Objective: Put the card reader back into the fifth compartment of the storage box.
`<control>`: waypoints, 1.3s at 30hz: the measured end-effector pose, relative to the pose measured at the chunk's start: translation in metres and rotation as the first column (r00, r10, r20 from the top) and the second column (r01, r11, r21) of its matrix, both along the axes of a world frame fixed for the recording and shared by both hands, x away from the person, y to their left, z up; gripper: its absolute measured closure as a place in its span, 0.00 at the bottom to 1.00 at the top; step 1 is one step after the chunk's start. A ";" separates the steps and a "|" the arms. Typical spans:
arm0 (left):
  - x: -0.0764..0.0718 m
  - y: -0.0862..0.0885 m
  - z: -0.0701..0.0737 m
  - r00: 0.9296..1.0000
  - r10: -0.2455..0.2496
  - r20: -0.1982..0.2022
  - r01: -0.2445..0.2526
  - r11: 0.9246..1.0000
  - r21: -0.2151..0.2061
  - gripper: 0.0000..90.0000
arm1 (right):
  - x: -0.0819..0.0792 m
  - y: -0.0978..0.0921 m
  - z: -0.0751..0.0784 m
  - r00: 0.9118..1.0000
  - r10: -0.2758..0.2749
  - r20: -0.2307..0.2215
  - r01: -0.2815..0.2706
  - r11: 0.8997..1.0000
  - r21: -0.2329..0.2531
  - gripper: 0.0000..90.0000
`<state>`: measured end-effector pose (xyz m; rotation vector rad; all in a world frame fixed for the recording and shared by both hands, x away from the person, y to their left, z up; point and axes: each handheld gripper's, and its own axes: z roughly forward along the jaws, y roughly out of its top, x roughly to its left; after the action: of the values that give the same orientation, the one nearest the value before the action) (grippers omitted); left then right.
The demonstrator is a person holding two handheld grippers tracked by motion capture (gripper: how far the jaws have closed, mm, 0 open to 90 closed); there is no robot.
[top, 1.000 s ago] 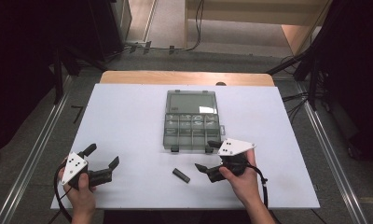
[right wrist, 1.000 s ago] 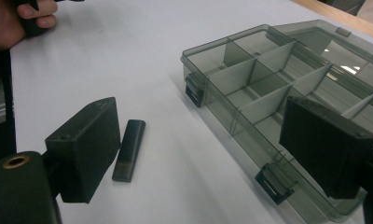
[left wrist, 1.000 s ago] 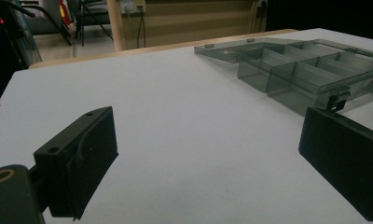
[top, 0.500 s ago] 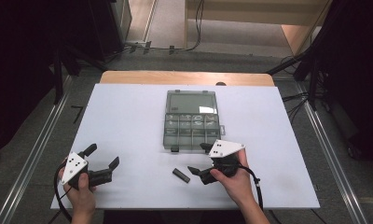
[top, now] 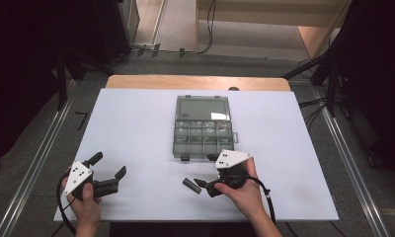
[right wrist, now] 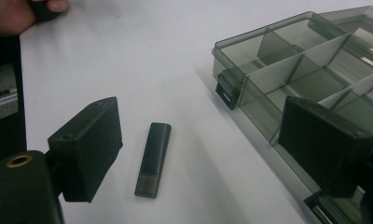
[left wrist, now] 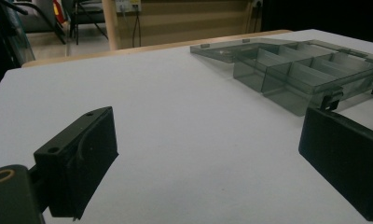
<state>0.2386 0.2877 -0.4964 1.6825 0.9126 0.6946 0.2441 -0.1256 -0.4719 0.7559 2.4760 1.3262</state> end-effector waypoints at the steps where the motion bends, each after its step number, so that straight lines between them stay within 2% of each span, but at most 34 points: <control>1: 0.000 0.000 0.000 1.000 0.000 0.000 0.000 1.000 -0.001 0.05 | 0.000 0.002 -0.001 1.000 0.003 -0.008 -0.003 1.000 -0.009 0.13; 5: 0.000 0.000 0.000 1.000 0.000 -0.001 0.000 1.000 -0.001 0.05 | 0.000 0.006 -0.003 1.000 0.009 -0.017 -0.010 1.000 -0.024 0.14; 9: 0.000 0.001 0.000 1.000 0.004 0.000 -0.004 1.000 -0.012 0.05 | -0.001 0.011 -0.006 0.999 0.010 -0.031 -0.011 0.999 -0.040 0.21; 12: 0.000 0.001 0.000 1.000 0.005 0.000 -0.005 1.000 -0.013 0.05 | -0.001 0.013 -0.006 0.999 0.017 -0.040 -0.019 0.999 -0.046 0.22; 18: 0.000 0.001 0.000 1.000 0.004 -0.001 -0.004 1.000 -0.013 0.05 | -0.002 0.019 -0.009 0.999 0.005 -0.049 -0.009 0.997 -0.082 0.33; 24: 0.000 0.001 0.000 1.000 0.004 -0.001 -0.004 1.000 -0.013 0.05 | -0.002 0.025 -0.013 0.995 -0.009 -0.100 -0.003 0.994 -0.110 0.45; 30: 0.000 0.002 0.000 1.000 0.006 -0.003 -0.006 1.000 -0.013 0.05 | -0.004 0.031 -0.017 0.995 -0.007 -0.103 -0.008 0.989 -0.145 0.54; 31: 0.000 0.002 0.000 1.000 0.005 -0.003 -0.005 1.000 -0.013 0.05 | -0.004 0.033 -0.018 0.993 0.002 -0.118 -0.019 0.989 -0.146 0.59; 39: 0.001 0.002 0.000 1.000 0.007 -0.003 -0.007 1.000 -0.017 0.05 | -0.005 0.039 -0.023 0.988 0.012 -0.154 -0.039 0.984 -0.171 0.66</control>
<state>0.2393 0.2892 -0.4963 1.6664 0.9241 0.6880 0.2396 -0.0863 -0.4951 0.8130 2.6858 1.0783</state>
